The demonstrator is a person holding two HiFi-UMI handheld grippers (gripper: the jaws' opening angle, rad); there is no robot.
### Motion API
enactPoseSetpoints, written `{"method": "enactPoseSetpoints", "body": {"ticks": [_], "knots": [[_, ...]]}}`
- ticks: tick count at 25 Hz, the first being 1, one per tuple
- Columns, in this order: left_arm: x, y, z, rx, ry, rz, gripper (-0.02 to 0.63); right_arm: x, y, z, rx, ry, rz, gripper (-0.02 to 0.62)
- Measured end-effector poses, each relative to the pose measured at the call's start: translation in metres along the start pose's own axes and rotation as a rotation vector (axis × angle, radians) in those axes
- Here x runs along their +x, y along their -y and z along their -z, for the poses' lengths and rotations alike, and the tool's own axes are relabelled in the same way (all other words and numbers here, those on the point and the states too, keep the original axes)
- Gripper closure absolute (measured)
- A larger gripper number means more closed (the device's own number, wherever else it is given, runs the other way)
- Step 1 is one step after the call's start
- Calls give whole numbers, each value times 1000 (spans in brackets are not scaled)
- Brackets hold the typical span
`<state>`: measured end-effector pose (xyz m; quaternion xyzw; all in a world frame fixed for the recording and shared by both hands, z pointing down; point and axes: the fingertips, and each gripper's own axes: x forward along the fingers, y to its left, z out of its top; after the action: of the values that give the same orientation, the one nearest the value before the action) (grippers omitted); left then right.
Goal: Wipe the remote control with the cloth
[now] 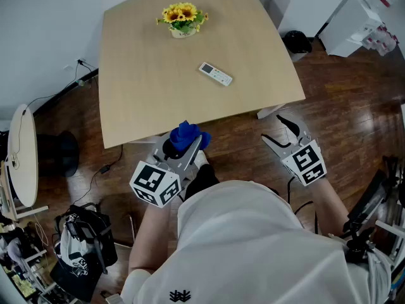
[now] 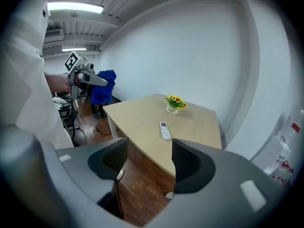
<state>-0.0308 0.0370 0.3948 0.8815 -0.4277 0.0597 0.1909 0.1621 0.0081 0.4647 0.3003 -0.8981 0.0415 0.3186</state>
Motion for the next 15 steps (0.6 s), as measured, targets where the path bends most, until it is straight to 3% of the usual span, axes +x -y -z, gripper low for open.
{"method": "enactPoseSetpoints", "body": {"ticks": [7, 15], "knots": [[-4, -82, -7, -7, -55, 68, 462, 106, 1, -50, -1, -41, -7, 304], [1, -121, -15, -72, -24, -32, 460, 207, 23, -50, -71, -94, -104, 304]]}}
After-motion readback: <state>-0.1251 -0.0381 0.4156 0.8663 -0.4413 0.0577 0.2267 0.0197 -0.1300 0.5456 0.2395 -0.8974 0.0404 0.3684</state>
